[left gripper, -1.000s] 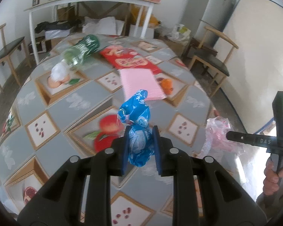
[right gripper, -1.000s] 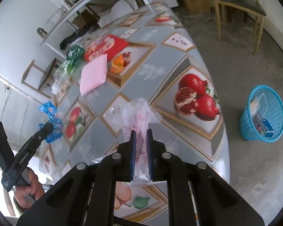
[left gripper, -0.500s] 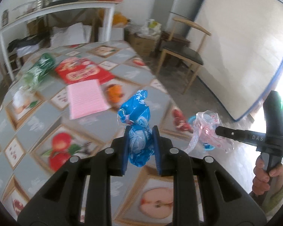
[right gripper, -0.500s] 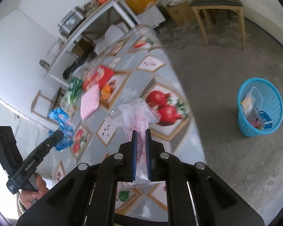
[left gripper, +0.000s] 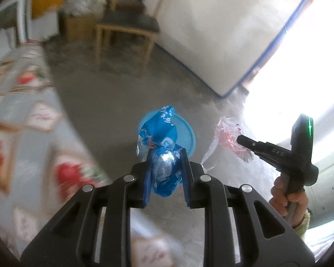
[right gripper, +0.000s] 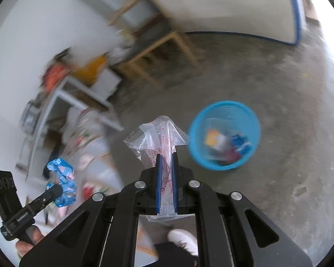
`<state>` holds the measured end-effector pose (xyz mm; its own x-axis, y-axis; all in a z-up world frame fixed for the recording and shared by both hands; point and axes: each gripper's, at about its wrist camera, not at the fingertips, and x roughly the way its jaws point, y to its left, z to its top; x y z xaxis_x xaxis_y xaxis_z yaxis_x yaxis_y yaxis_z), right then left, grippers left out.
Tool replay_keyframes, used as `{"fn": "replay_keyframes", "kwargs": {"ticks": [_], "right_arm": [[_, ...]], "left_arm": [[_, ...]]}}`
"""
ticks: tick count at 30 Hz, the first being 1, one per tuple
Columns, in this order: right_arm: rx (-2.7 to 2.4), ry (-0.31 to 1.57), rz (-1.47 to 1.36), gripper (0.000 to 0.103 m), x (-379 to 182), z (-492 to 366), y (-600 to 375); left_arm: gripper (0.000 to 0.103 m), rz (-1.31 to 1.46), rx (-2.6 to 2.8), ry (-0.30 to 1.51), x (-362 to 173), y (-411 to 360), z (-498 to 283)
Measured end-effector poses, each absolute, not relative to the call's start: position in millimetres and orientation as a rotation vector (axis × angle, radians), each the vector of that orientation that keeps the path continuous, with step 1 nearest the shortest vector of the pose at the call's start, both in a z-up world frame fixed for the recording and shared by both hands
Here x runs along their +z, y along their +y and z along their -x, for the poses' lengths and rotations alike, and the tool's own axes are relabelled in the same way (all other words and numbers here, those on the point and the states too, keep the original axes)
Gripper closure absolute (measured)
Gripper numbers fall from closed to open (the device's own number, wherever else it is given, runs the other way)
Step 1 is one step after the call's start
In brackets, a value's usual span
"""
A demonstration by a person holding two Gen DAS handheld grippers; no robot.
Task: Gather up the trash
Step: 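Carry the wrapper and plastic bag to the wastebasket and open both grippers, then move back to the table and grasp the pink scrubber sponge with the left gripper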
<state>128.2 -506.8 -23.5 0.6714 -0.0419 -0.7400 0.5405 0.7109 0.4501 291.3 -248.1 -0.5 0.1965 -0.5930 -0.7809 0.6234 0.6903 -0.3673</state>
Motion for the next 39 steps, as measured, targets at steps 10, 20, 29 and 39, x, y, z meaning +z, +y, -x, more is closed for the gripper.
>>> {"fn": "replay_keyframes", "kwargs": {"ticks": [10, 20, 29, 39], "right_arm": [[-0.467, 0.838, -0.899, 0.087, -102, -193, -610], [-0.531, 0.928, -0.911, 0.048, -172, -235, -644], [-0.501, 0.927, -0.857, 0.045, -168, -209, -630], [-0.353, 0.907, -0.805, 0.038, -132, -177, -570]], "left_arm": [[0.080, -0.112, -0.886, 1.262, -82, -390, -344], [0.038, -0.057, -0.878, 1.211, -92, -406, -363], [0.034, -0.029, -0.917, 1.119, -59, -358, -344], [0.024, 0.038, -0.834, 0.984, -3, -233, -298]]}}
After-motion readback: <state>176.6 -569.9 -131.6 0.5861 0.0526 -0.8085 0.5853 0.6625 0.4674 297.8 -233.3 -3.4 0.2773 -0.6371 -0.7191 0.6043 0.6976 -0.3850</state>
